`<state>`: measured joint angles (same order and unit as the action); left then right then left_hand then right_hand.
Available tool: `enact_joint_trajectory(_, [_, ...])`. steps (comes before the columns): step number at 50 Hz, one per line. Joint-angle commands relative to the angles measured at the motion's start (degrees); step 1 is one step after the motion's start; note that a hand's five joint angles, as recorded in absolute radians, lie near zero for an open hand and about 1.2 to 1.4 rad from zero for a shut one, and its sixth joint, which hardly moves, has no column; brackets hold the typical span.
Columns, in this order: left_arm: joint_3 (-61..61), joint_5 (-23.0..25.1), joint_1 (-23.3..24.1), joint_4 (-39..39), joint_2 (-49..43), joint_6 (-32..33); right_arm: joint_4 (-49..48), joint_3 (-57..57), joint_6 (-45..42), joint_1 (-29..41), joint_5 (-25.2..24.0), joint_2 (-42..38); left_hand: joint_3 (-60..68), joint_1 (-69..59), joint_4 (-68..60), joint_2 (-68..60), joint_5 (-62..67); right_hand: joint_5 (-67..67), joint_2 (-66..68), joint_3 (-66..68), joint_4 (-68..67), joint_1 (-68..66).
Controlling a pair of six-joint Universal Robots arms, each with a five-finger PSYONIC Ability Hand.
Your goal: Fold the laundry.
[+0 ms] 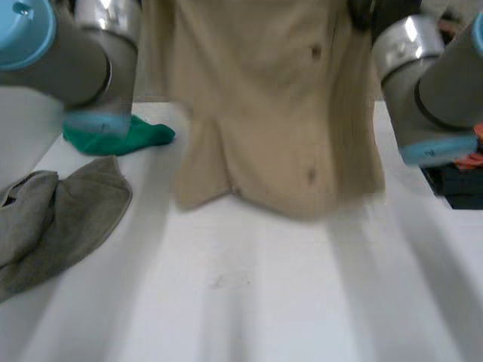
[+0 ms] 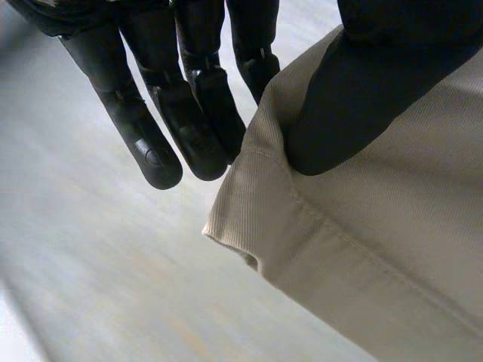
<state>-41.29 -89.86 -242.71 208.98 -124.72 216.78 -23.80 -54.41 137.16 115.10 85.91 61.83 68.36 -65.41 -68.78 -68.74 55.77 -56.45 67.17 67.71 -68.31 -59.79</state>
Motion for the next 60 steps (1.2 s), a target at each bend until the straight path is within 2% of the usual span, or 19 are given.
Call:
enact_joint_trajectory(1, [4.21, -0.58, 1.27, 9.96, -0.44, 0.75, -12.95, 3.78, 0.13, 0.82, 0.58, 0.67, 11.64, -14.59, -11.22, -11.26, 14.23, -13.55, 12.83, 12.29, -11.69, -20.21])
enact_joint_trajectory(4, [-2.81, -1.80, 2.24, 8.81, 2.10, 0.31, -9.17, 3.70, 0.39, 1.26, 0.49, 0.40, 11.64, -14.59, -11.22, -11.26, 14.23, -13.55, 12.83, 12.29, -11.69, -20.21])
enact_joint_trajectory(10, [-23.63, -1.98, 2.24, 8.64, 11.25, -1.01, -3.63, -3.50, 1.71, 1.26, -0.22, -0.12, 11.64, -14.59, -11.22, -11.26, 14.23, -13.55, 12.83, 12.29, -11.69, -20.21])
enact_joint_trajectory(13, [-34.59, -2.86, 2.85, 8.03, 11.43, -1.01, -2.74, -9.04, 1.71, 1.26, -0.30, -3.28, 11.64, -14.59, -11.22, -11.26, 14.23, -13.55, 12.83, 12.29, -11.69, -20.21])
enact_joint_trajectory(16, [-40.50, -3.65, 3.12, 7.59, 11.34, -1.01, -0.91, -12.37, 1.71, 1.26, -0.21, -6.96, 11.64, -14.59, -11.22, -11.26, 14.23, -13.55, 12.83, 12.29, -11.69, -20.21])
enact_joint_trajectory(21, [-48.52, -5.41, 4.96, 4.43, 9.59, -0.75, 5.60, -15.28, 0.75, 1.44, -0.39, -13.83, 11.64, -14.59, -11.22, -11.26, 14.23, -13.55, 12.83, 12.29, -11.69, -20.21])
enact_joint_trajectory(25, [-52.39, -6.11, 7.33, -0.49, 7.65, -0.84, 10.69, -17.30, 0.74, 1.70, -0.04, -15.33, 11.64, -14.59, -11.22, -11.26, 14.23, -13.55, 12.83, 12.29, -11.69, -20.21])
enact_joint_trajectory(30, [-56.18, -8.92, 7.25, -8.31, 11.86, -1.27, 14.65, -22.83, 1.01, 1.18, -0.22, -11.04, 11.64, -14.59, -11.22, -11.26, 14.23, -13.55, 12.83, 12.29, -11.69, -20.21])
enact_joint_trajectory(33, [-58.64, -11.47, 6.72, -13.50, 16.86, -1.36, 17.02, -27.67, 0.39, 1.18, -0.39, -5.33, 11.64, -14.59, -11.22, -11.26, 14.23, -13.55, 12.83, 12.29, -11.69, -20.21])
enact_joint_trajectory(42, [-65.93, -12.26, 8.56, -27.73, 26.80, -3.73, 28.88, -36.81, -2.42, 0.91, -1.88, 4.44, 11.64, -14.59, -11.22, -11.26, 14.23, -13.55, 12.83, 12.29, -11.69, -20.21])
enact_joint_trajectory(46, [-68.48, -12.18, 12.95, -38.00, 27.69, -5.66, 37.31, -40.67, -6.10, 0.82, -4.34, 9.35, 11.64, -14.59, -11.22, -11.26, 14.23, -13.55, 12.83, 12.29, -11.69, -20.21])
enact_joint_trajectory(50, [-68.57, -12.35, 16.55, -43.63, 28.21, -7.68, 42.51, -43.32, -9.80, 0.82, -5.05, 10.95, 11.64, -14.59, -11.22, -11.26, 14.23, -13.55, 12.83, 12.29, -11.69, -20.21])
enact_joint_trajectory(56, [-67.78, -12.44, 19.82, -47.43, 31.02, -8.22, 45.77, -45.78, -11.82, 0.82, -4.78, 12.53, 11.64, -14.59, -11.22, -11.26, 14.23, -13.55, 12.83, 12.29, -11.69, -20.21])
enact_joint_trajectory(57, [-67.43, -12.27, 19.91, -47.52, 32.07, -7.96, 45.95, -46.31, -11.91, 0.82, -4.96, 12.79, 3.33, -6.29, -2.92, -2.96, 5.92, -13.55, 12.83, 12.29, -11.69, -20.21])
enact_joint_trajectory(59, [-66.73, -12.18, 19.82, -47.52, 32.69, -7.34, 45.95, -46.66, -11.91, 0.82, -5.05, 13.06, -32.41, 29.45, 32.82, 32.78, -29.81, -13.55, 12.83, 12.29, -11.69, -20.21])
enact_joint_trajectory(60, [-66.21, -12.18, 19.73, -47.61, 32.87, -6.90, 45.95, -46.92, -11.91, 0.82, -5.14, 13.14, -43.74, 40.78, 44.15, 44.11, -41.14, -13.55, 12.83, 12.29, -11.69, -20.21])
